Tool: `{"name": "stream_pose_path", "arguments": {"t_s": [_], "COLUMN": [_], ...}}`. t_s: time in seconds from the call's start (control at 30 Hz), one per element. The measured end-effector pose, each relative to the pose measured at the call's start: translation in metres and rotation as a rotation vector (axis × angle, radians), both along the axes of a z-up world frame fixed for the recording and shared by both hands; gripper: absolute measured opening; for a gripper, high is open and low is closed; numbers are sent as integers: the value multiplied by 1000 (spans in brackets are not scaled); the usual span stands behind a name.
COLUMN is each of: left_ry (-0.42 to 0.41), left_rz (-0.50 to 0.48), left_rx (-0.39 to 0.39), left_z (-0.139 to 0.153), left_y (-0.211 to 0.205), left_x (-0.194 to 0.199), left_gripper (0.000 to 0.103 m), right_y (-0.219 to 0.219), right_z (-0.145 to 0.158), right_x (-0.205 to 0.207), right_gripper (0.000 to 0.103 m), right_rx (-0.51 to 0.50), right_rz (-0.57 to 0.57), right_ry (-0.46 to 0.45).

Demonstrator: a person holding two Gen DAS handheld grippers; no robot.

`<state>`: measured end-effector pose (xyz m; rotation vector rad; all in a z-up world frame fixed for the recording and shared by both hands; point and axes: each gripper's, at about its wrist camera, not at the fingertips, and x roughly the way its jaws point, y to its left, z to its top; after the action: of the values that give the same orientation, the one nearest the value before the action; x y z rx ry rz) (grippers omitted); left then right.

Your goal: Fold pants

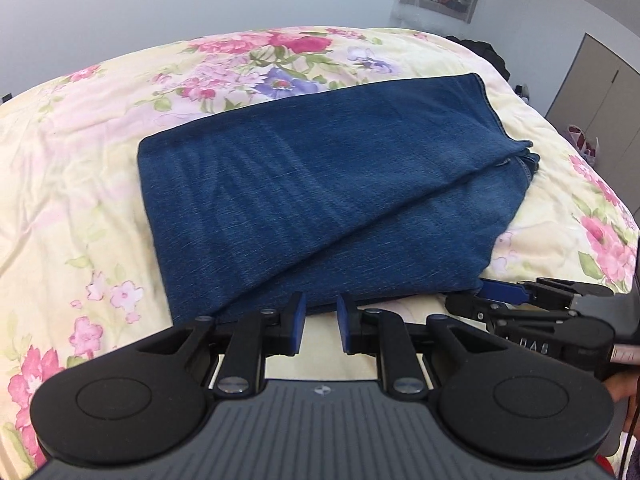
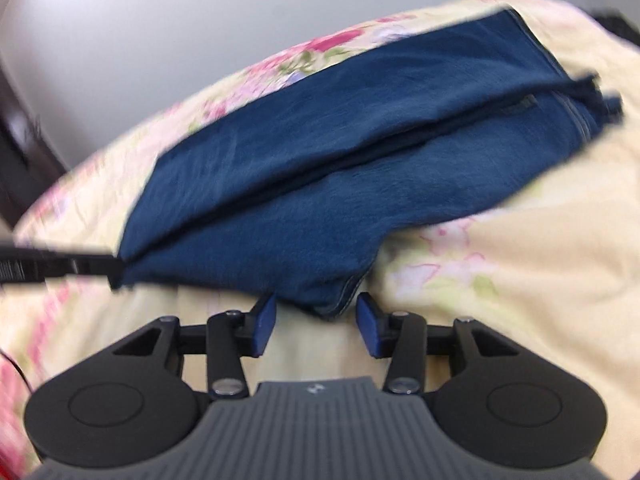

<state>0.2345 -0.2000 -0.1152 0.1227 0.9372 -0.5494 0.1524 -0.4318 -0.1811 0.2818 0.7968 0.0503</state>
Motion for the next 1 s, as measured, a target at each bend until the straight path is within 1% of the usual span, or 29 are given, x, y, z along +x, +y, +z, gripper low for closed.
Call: {"name": "stream_pose_path", "arguments": {"t_s": [0.03,0.07,0.1,0.13,0.17,0.2,0.23,0.27,0.3,0.33,0.37,0.43,0.47,0.57,0.67,0.73,0.77,0.83,0.87,0.93,0.97,1.0], "left_ry": [6,13,18,25,28,28,28,24,11,-4,-13,-10,-6,-17,-16,-17,-24,-37,-41,-57,-68,-75], "left_rz": [8,18,25,31,33,33,31,27,21,17,19,33,38,48,57,65,68,69,68,69,73,76], "left_rx": [-2,-4,-6,-7,-7,-7,-3,2,7,12,18,17,14,13,-5,-22,-26,-33,-32,-31,-34,-41], "left_z": [0,-1,-2,-3,-3,-3,-2,-1,1,3,4,5,7,12,16,19,20,22,22,23,22,21], "left_y": [2,5,6,8,9,10,10,11,11,11,11,12,12,13,12,9,7,-1,-6,-18,-24,-30], "left_x": [1,1,1,1,1,-1,-1,-2,-3,-3,-2,3,6,12,20,25,27,34,37,45,49,53], "left_gripper": [21,21,21,21,21,21,21,21,21,22,22,22,22,22,22,24,25,26,26,26,26,26], "right_y": [1,-1,-4,-7,-8,-8,-6,-4,-1,2,3,-2,-3,-10,-9,-12,-16,-27,-34,-58,-72,-89], "right_z": [1,2,3,3,3,3,4,12,24,34,35,15,6,-1,1,-1,1,10,15,24,26,28], "right_x": [0,2,1,0,0,0,-3,-6,-10,-13,-12,-4,-1,2,2,3,-1,-12,-22,-28,-29,-29], "right_gripper": [39,31,26,23,17,9,6,3,2,2,2,1,1,1,2,0,0,0,1,14,31,41], "right_rx": [-19,-34,-27,7,30,21,11,12,-2,-42,-52,-11,16,67,53,82,98,125,138,178,212,255], "right_rz": [-12,-39,-61,-67,-67,-64,-64,-60,-55,-55,-55,-71,-75,-85,-65,-64,-67,-76,-95,-156,-192,-246], "right_ry": [-5,-11,-16,-18,-11,-5,-10,-26,-53,-70,-49,63,102,137,155,195,189,144,113,65,40,6]}}
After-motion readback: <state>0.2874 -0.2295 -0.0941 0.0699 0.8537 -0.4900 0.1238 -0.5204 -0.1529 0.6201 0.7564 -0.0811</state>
